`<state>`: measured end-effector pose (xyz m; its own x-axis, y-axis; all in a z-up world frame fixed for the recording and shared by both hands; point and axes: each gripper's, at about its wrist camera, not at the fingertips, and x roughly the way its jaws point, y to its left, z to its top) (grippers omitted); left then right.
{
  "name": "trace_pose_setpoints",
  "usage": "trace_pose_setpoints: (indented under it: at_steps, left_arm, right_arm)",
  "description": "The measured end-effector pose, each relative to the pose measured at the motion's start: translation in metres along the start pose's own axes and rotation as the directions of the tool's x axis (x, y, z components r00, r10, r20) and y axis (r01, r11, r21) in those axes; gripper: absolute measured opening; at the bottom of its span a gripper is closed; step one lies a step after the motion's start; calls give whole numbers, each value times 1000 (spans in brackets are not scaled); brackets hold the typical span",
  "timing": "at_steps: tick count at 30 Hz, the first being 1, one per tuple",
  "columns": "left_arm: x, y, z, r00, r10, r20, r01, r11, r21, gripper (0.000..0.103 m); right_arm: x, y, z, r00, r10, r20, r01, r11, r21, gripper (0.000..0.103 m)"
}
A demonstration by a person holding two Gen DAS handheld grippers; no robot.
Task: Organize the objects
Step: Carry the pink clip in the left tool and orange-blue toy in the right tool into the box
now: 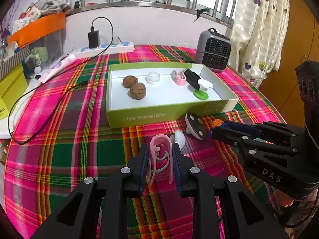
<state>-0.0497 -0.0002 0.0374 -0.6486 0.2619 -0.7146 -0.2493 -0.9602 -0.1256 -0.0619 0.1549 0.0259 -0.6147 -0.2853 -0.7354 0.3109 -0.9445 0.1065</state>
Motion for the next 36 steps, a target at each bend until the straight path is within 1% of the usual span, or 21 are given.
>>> trace_pose_setpoints:
  at_steps: [22,26,36]
  left_arm:
    - [-5,0,14,1000,1,28,-1,1000,5,21]
    - [-4,2,19,999,-14,30,14,1000,-4,21]
    - [-2,6,28,999,3,41,-4,1000,0,21]
  right_arm:
    - [-4,0,13,999,19,28,-19,1000,0,21]
    - [-5,0,18,999,20,39,-20,1000,-1,21]
    - [-1,-3,29,999,26,43,-26,1000,-6,21]
